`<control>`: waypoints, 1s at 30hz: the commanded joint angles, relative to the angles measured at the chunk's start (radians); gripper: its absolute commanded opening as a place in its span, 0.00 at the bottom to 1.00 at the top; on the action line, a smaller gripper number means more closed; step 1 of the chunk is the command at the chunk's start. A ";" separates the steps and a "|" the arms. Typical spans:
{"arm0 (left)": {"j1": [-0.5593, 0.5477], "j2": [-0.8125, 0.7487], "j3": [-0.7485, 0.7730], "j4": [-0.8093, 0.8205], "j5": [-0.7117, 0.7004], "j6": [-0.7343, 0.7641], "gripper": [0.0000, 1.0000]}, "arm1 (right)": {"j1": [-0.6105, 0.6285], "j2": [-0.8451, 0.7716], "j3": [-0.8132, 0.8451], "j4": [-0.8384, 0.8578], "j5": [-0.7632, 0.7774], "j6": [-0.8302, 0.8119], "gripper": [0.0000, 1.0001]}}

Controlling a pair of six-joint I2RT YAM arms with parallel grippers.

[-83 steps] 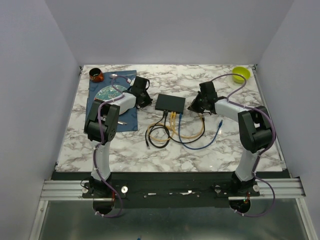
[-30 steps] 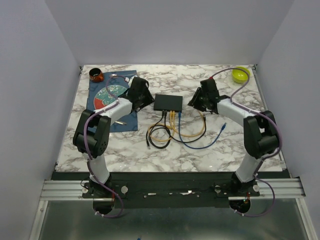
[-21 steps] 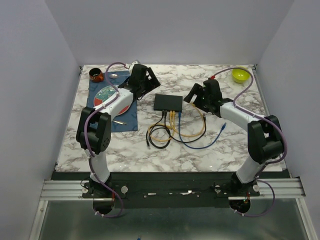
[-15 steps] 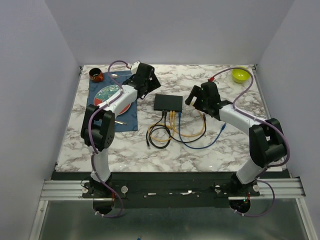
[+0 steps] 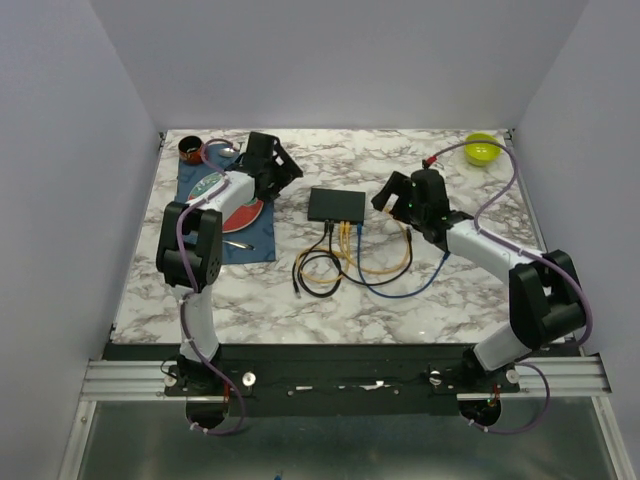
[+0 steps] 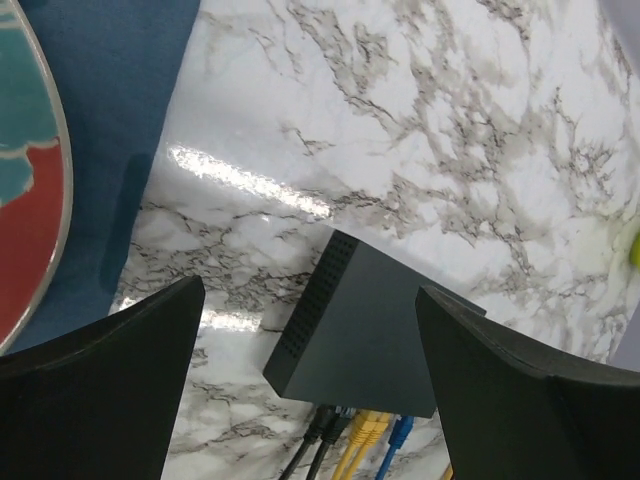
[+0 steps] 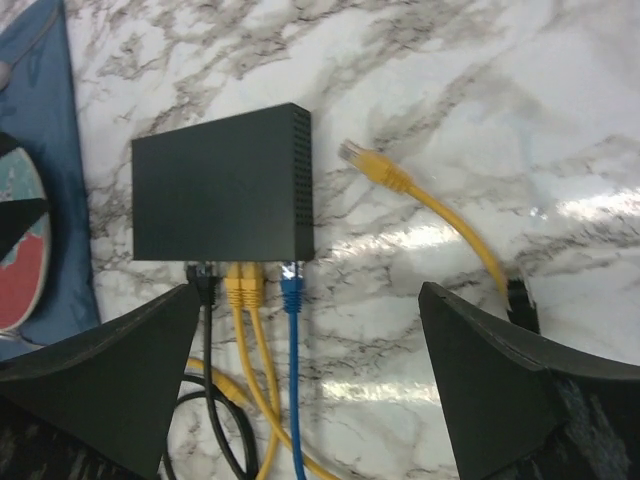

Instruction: Pull the plug from the switch port

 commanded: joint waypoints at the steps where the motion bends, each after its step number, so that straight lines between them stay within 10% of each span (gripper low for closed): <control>1: -0.046 0.044 0.071 0.007 0.173 0.060 0.99 | -0.012 0.066 0.131 -0.098 -0.147 -0.030 0.99; 15: -0.148 0.126 0.112 0.088 0.279 0.222 0.66 | -0.010 0.221 0.092 0.045 -0.400 0.102 0.78; 22: -0.149 0.162 0.091 0.099 0.288 0.209 0.19 | -0.013 0.269 0.076 0.106 -0.444 0.161 0.58; 30: -0.151 0.180 0.080 0.062 0.260 0.207 0.14 | -0.023 0.327 0.068 0.112 -0.441 0.196 0.57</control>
